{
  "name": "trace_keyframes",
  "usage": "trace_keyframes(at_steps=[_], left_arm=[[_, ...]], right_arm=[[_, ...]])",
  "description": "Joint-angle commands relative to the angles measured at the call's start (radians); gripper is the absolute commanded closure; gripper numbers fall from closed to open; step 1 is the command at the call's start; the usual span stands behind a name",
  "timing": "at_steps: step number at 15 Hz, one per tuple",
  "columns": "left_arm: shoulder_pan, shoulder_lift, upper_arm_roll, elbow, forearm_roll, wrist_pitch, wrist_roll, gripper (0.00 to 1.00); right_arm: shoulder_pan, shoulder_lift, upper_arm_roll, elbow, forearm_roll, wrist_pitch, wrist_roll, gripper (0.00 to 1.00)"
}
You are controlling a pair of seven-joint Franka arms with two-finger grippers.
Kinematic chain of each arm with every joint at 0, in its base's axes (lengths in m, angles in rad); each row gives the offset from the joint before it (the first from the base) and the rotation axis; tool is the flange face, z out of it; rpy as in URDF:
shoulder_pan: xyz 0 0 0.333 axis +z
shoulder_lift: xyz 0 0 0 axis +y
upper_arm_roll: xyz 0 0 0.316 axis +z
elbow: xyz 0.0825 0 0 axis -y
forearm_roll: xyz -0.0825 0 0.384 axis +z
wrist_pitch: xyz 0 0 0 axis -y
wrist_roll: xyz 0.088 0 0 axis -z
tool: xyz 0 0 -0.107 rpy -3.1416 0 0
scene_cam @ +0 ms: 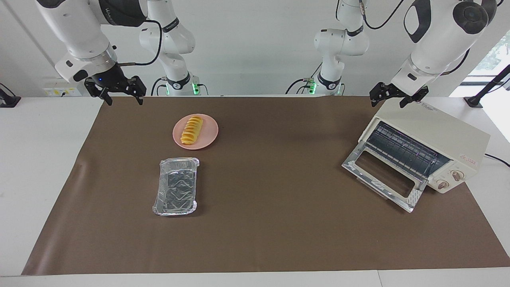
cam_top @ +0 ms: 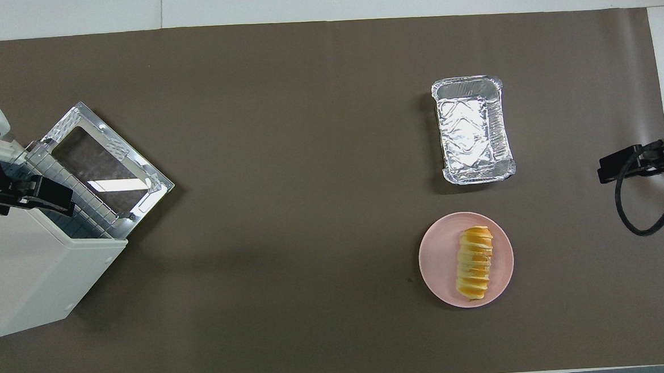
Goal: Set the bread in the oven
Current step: 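Reach the right gripper down and grasp the yellow bread roll, then lift the bread roll off the pink plate toward the foil tray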
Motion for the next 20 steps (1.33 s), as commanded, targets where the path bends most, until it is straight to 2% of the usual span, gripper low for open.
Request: trace_keyframes(at_steps=[1, 7, 11, 13, 17, 19, 20], left_arm=[[0.004, -0.013, -0.001, -0.003, 0.0, -0.011, 0.004, 0.0], [0.004, -0.013, -0.001, -0.003, 0.0, -0.011, 0.004, 0.0], [0.004, -0.013, -0.001, -0.003, 0.0, -0.011, 0.004, 0.0], [0.004, -0.013, -0.001, -0.003, 0.0, -0.011, 0.004, 0.0], [0.004, -0.013, -0.001, -0.003, 0.0, -0.011, 0.004, 0.0], [0.004, -0.013, -0.001, -0.003, 0.0, -0.011, 0.004, 0.0], [0.004, -0.013, -0.001, -0.003, 0.0, -0.011, 0.004, 0.0]], right_arm=[[-0.008, 0.008, 0.008, 0.014, 0.003, -0.006, 0.005, 0.0], [0.006, -0.003, 0.015, -0.027, 0.004, 0.018, 0.014, 0.0], [0.077, -0.041, 0.022, -0.241, 0.039, 0.176, 0.117, 0.0], [0.124, -0.036, 0.022, -0.332, 0.082, 0.243, 0.193, 0.0], [0.258, -0.026, 0.022, -0.511, 0.109, 0.481, 0.378, 0.0], [0.279, -0.016, 0.022, -0.593, 0.11, 0.579, 0.393, 0.0], [0.279, -0.016, 0.022, -0.617, 0.112, 0.592, 0.393, 0.0]])
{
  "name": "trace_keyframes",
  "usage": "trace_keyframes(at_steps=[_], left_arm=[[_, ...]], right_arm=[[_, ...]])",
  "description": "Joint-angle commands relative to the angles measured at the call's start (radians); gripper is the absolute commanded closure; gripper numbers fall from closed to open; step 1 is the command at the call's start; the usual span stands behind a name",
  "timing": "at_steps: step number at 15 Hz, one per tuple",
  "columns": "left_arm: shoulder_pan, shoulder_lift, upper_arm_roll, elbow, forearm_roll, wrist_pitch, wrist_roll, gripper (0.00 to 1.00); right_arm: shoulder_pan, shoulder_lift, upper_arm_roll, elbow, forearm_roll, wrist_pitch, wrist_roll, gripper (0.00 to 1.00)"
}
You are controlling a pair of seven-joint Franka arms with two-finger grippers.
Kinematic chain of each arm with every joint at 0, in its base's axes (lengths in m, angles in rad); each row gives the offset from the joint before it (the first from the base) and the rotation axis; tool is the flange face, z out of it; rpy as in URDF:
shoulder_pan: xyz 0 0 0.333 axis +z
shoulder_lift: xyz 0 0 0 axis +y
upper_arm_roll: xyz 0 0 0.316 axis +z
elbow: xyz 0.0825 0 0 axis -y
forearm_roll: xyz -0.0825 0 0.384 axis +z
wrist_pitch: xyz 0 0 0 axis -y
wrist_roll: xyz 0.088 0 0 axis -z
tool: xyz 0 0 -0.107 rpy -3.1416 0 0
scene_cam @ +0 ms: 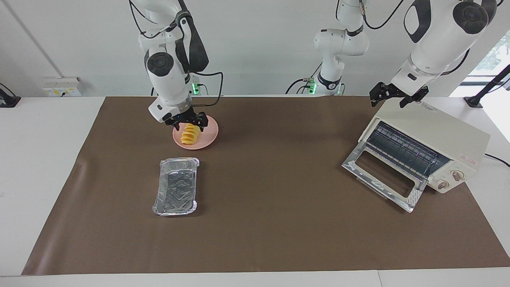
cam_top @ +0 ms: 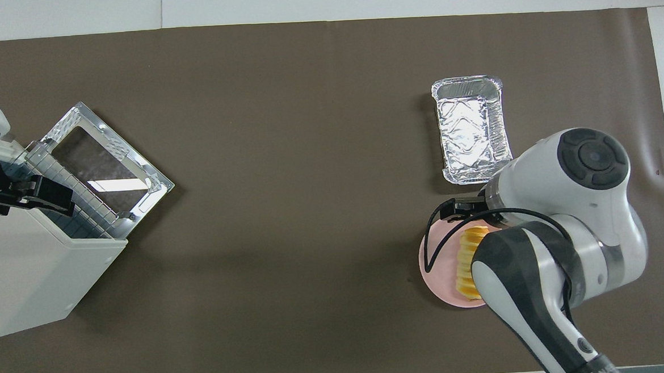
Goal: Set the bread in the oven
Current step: 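Lift the bread roll off the pink plate toward the foil tray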
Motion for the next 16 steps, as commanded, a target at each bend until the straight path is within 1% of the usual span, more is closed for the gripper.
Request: trace_keyframes(at_steps=[1, 4, 7, 12, 13, 14, 15, 16], left_arm=[[0.004, -0.013, -0.001, -0.003, 0.0, -0.011, 0.004, 0.0], [0.004, -0.012, -0.001, -0.003, 0.0, -0.011, 0.004, 0.0], [0.004, -0.013, -0.001, -0.003, 0.0, -0.013, 0.004, 0.0], [0.004, -0.013, -0.001, -0.003, 0.0, -0.011, 0.004, 0.0], [0.004, -0.013, -0.001, -0.003, 0.0, -0.011, 0.004, 0.0], [0.004, -0.013, -0.001, -0.003, 0.0, -0.011, 0.004, 0.0], [0.004, -0.013, -0.001, -0.003, 0.0, -0.011, 0.004, 0.0], [0.004, -0.013, -0.001, -0.003, 0.0, -0.011, 0.004, 0.0]], right_arm=[[-0.007, -0.025, -0.004, -0.098, 0.031, 0.059, 0.004, 0.0], [-0.033, -0.035, -0.004, -0.141, 0.077, 0.059, 0.008, 0.0], [-0.064, -0.026, -0.005, -0.167, 0.111, 0.077, 0.08, 0.0], [-0.062, -0.035, -0.004, -0.256, 0.111, 0.197, 0.177, 0.0], [-0.059, -0.035, -0.004, -0.267, 0.111, 0.211, 0.177, 0.01], [-0.054, -0.035, -0.004, -0.272, 0.111, 0.214, 0.176, 0.03], [-0.054, -0.035, -0.004, -0.27, 0.111, 0.214, 0.165, 0.19], [-0.054, -0.035, -0.004, -0.27, 0.111, 0.214, 0.157, 0.49]])
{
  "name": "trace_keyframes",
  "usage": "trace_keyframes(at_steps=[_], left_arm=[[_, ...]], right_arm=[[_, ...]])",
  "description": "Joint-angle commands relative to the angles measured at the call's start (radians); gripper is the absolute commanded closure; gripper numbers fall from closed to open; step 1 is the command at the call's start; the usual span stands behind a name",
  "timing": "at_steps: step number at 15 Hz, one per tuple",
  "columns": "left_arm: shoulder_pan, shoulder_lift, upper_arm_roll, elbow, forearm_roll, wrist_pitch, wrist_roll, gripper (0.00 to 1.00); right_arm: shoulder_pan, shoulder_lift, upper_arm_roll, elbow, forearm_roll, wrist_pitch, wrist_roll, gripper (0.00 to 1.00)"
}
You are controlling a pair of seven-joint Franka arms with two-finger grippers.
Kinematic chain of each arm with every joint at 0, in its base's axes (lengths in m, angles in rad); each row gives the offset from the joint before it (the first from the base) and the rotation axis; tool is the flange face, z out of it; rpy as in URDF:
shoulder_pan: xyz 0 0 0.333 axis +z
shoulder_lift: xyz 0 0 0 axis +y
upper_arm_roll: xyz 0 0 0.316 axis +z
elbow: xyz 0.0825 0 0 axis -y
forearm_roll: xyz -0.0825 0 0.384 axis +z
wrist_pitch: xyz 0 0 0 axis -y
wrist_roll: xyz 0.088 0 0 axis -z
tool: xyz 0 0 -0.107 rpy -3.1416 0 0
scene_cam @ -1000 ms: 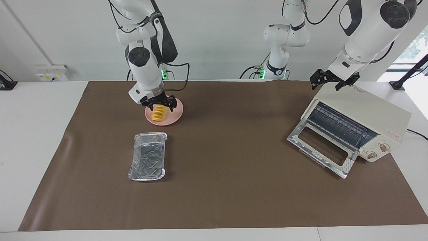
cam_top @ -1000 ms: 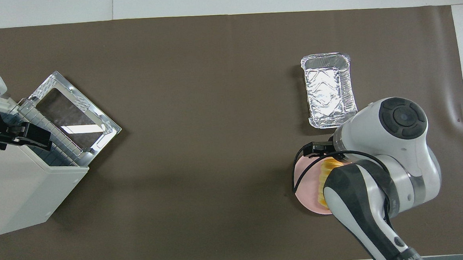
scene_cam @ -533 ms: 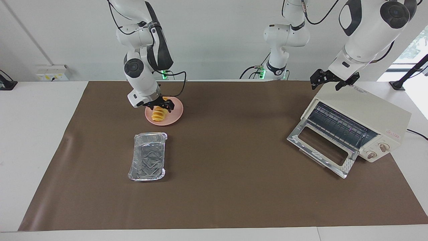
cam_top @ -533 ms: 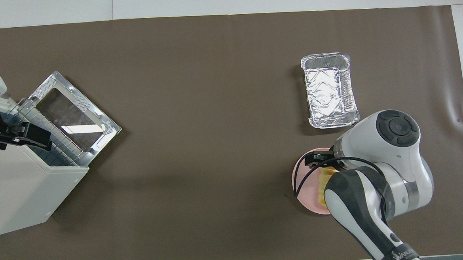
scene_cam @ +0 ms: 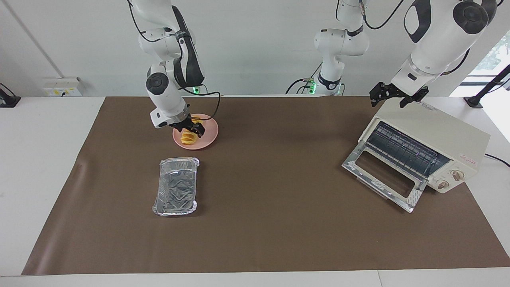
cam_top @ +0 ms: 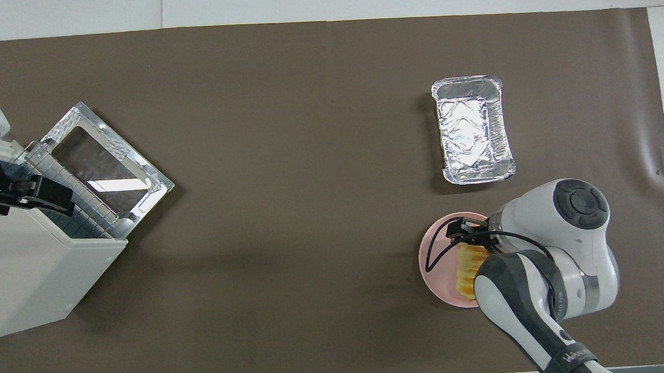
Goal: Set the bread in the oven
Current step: 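Lift the bread roll off the pink plate toward the foil tray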
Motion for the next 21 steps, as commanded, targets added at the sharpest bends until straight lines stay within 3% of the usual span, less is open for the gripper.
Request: trace_keyframes(at_steps=[1, 2, 7, 11, 14, 18, 21], left_arm=[[0.004, -0.013, -0.001, -0.003, 0.0, -0.011, 0.004, 0.0], [0.004, -0.013, -0.001, -0.003, 0.0, -0.011, 0.004, 0.0], [0.004, -0.013, -0.001, -0.003, 0.0, -0.011, 0.004, 0.0], [0.004, -0.013, -0.001, -0.003, 0.0, -0.011, 0.004, 0.0], [0.004, -0.013, -0.001, -0.003, 0.0, -0.011, 0.004, 0.0], [0.004, -0.013, -0.001, -0.003, 0.0, -0.011, 0.004, 0.0], [0.004, -0.013, -0.001, -0.003, 0.0, -0.011, 0.004, 0.0]], right_arm=[[-0.003, -0.033, 0.007, -0.027, 0.024, 0.015, -0.024, 0.82], [-0.004, -0.031, 0.007, -0.027, 0.024, 0.015, -0.042, 1.0], [-0.009, -0.028, 0.007, -0.004, 0.024, 0.004, -0.068, 1.0], [-0.013, -0.019, 0.004, 0.172, 0.024, -0.155, -0.175, 1.0], [-0.058, 0.056, 0.001, 0.362, 0.008, -0.242, -0.307, 1.0], [-0.055, 0.151, 0.001, 0.554, -0.079, -0.243, -0.364, 1.0], [-0.056, 0.266, 0.001, 0.683, -0.101, -0.198, -0.366, 1.0]])
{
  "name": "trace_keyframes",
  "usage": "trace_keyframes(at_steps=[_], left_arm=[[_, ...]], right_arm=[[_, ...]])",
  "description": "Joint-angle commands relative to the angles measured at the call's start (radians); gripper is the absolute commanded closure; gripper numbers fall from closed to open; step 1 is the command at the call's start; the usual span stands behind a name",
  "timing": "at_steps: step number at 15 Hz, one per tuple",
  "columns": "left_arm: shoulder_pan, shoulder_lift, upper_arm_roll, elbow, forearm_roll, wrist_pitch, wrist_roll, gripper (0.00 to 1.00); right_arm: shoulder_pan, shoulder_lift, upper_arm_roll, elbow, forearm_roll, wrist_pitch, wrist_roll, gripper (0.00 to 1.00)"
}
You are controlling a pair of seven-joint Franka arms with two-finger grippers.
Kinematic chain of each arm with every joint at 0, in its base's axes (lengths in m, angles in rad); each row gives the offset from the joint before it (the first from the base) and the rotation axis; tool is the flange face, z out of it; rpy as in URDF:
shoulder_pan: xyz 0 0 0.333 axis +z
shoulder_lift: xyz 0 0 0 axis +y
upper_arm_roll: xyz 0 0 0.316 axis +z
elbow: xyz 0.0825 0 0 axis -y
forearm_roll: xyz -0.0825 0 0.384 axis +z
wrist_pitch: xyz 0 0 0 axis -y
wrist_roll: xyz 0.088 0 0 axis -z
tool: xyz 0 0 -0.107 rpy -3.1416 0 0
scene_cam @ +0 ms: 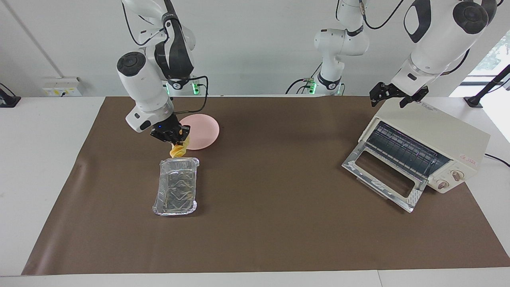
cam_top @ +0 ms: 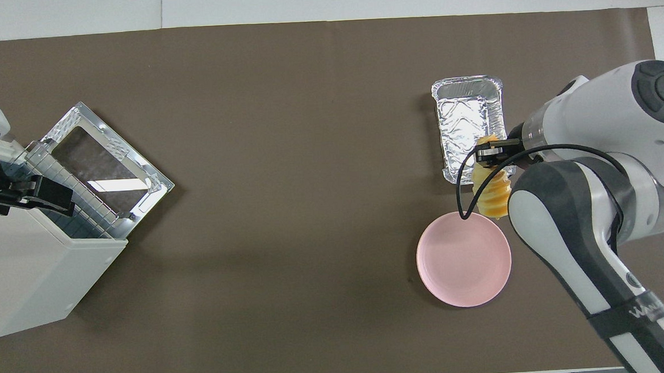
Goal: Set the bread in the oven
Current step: 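Lower the bread roll into the foil tray and open the right gripper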
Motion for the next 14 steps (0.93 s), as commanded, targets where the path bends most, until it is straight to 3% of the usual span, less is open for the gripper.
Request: trace_keyframes(at_steps=[1, 7, 11, 14], left_arm=[[0.004, -0.013, -0.001, -0.003, 0.0, -0.011, 0.004, 0.0], [0.004, -0.013, -0.001, -0.003, 0.0, -0.011, 0.004, 0.0], [0.004, -0.013, -0.001, -0.003, 0.0, -0.013, 0.004, 0.0], [0.004, -0.013, -0.001, -0.003, 0.0, -0.011, 0.004, 0.0]], right_arm=[[0.001, 0.124, 0.006, 0.137, -0.018, 0.046, -0.019, 1.0], [-0.004, 0.232, 0.007, 0.139, -0.004, 0.198, -0.01, 1.0], [0.001, 0.252, 0.007, 0.111, -0.004, 0.222, 0.013, 1.0], [-0.01, 0.252, 0.007, 0.031, -0.006, 0.304, 0.001, 1.0]])
